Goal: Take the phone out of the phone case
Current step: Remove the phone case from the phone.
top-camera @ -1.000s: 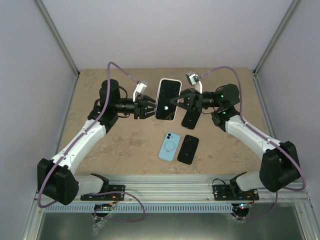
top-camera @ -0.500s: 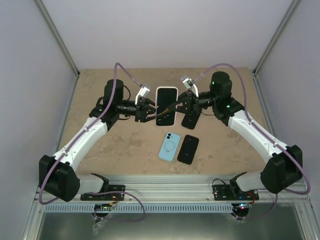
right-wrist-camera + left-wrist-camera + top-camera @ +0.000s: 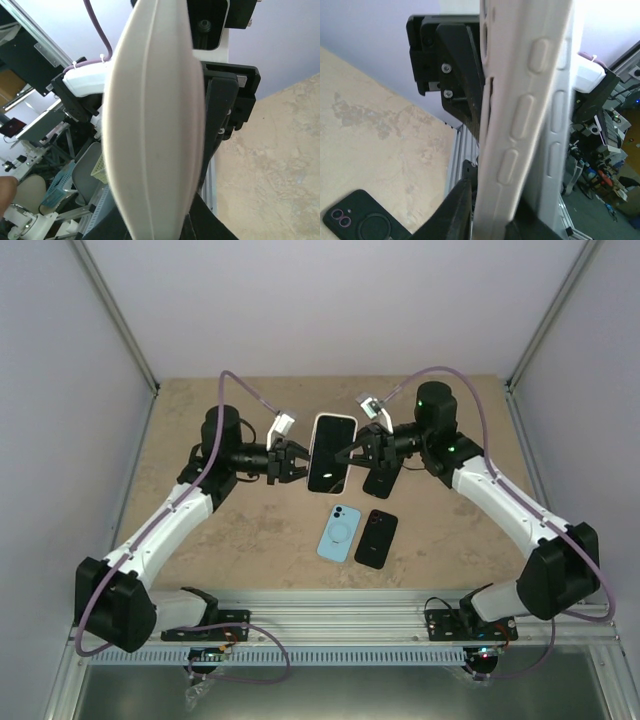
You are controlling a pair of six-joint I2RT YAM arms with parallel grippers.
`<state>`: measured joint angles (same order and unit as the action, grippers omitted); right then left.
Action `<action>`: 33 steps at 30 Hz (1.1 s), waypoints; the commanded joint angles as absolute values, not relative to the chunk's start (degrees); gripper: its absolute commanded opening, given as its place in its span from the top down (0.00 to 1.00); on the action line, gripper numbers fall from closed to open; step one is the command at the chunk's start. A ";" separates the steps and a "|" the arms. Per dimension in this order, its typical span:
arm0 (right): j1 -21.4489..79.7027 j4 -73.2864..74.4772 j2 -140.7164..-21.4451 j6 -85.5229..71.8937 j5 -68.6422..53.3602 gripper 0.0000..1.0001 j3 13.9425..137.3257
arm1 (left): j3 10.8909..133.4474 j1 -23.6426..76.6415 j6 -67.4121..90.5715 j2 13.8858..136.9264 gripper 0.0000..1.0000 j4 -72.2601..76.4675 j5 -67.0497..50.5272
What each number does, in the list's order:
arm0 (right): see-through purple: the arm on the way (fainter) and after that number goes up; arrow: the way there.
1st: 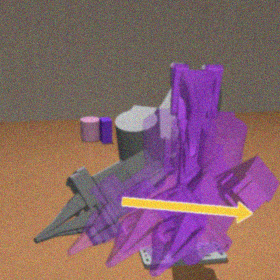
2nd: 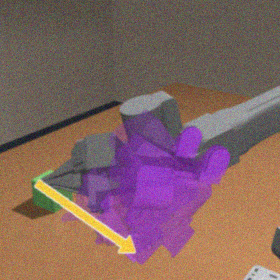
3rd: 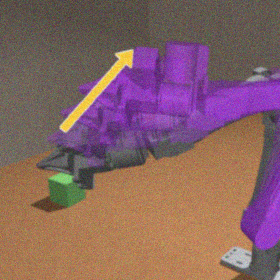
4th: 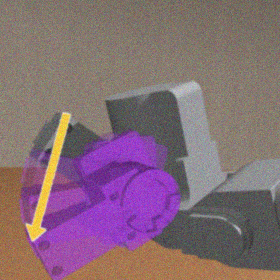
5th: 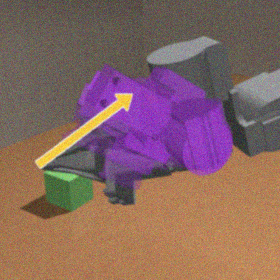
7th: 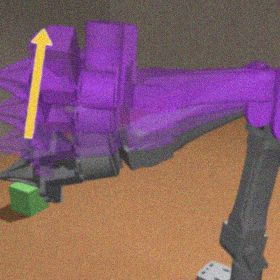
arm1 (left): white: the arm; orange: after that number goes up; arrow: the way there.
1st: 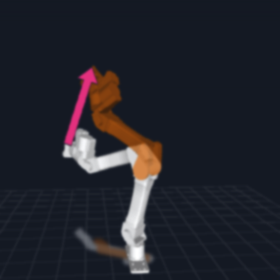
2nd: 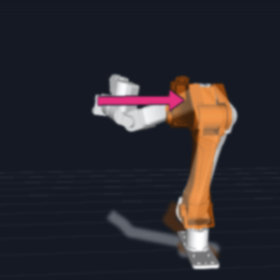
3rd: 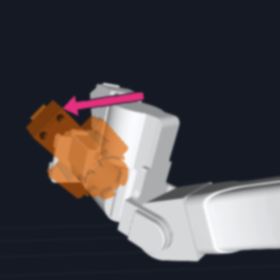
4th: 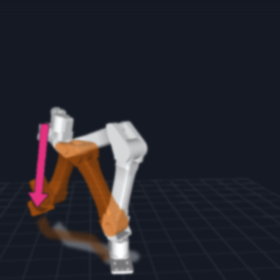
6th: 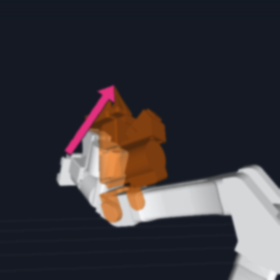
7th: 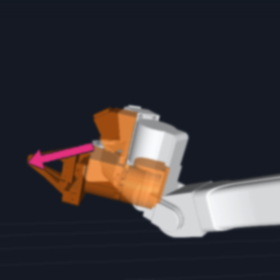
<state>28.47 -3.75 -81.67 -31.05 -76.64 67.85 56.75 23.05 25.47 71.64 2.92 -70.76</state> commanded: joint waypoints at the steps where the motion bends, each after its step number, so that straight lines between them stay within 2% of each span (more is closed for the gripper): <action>1: 34.47 2.35 -84.41 -29.91 -88.44 0.99 68.37 | 53.67 21.29 50.61 71.60 0.89 35.38 -64.69; 4: 33.22 3.30 -85.21 -29.96 -87.09 0.95 70.71 | 51.87 21.01 53.05 70.77 0.96 37.99 -64.17; 6: 32.21 4.38 -85.98 -29.75 -86.49 0.86 72.82 | 51.32 21.01 52.91 70.11 1.00 37.48 -63.59; 8: 31.04 6.72 -86.97 -28.13 -85.37 0.77 75.56 | 51.11 20.77 52.92 69.80 1.00 36.29 -62.78; 13: 27.75 13.71 -89.63 -22.77 -81.16 0.41 82.73 | 50.27 18.87 55.75 69.22 1.00 35.47 -59.77; 17: 25.05 14.43 -90.81 -21.99 -77.11 0.20 86.07 | 49.34 16.95 58.97 68.76 1.00 34.34 -56.47; 23: 24.30 16.40 -90.19 -16.85 -65.10 0.07 90.39 | 49.47 14.96 62.20 69.03 1.00 27.79 -49.90; 29: 27.12 23.77 -90.03 -5.35 -48.42 0.07 94.83 | 54.97 14.44 60.98 70.10 1.00 9.14 -39.75; 33: 32.58 24.74 -88.18 3.53 -33.14 0.09 93.75 | 55.16 14.07 63.54 70.51 1.00 6.98 -37.13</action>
<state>27.83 20.73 -90.15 -8.05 -51.27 93.43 52.16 14.66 60.97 70.81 10.72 -42.39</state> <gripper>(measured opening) 0.923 0.103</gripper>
